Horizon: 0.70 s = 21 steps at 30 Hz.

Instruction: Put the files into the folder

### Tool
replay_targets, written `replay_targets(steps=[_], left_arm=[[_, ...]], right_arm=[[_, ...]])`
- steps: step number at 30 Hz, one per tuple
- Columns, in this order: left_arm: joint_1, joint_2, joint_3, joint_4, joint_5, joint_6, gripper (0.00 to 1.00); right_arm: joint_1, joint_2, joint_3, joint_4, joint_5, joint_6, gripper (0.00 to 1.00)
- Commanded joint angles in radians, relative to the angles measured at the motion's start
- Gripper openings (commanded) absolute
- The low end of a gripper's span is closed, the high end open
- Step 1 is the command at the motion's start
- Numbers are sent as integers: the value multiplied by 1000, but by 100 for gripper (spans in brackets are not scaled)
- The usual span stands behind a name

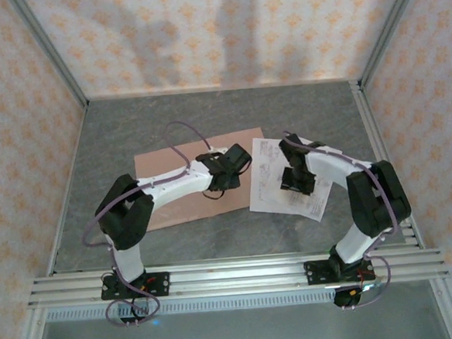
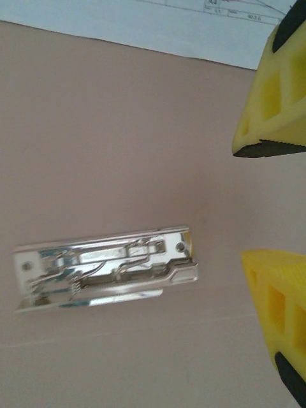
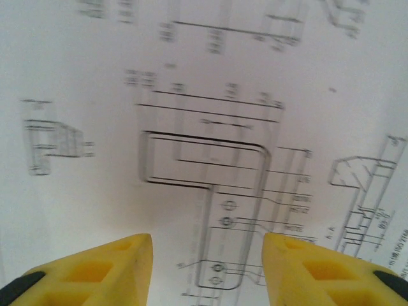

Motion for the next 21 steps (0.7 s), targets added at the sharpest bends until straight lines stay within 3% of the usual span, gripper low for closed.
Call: replay_targets(steps=[1, 6, 10, 14, 21], left_arm=[[-34, 12, 59, 45, 36, -10, 43], [-84, 100, 161, 86, 95, 4, 43], [-91, 203, 282, 79, 180, 71, 48], [-92, 313, 425, 18, 239, 167, 52], [-86, 425, 563, -60, 246, 258, 56]], right_arm=[[39, 8, 57, -80, 129, -34, 48], [-34, -221, -39, -3, 110, 34, 57], [-243, -342, -159, 52, -32, 83, 62], [-379, -317, -215, 85, -131, 88, 62], [-401, -192, -218, 137, -161, 96, 62]])
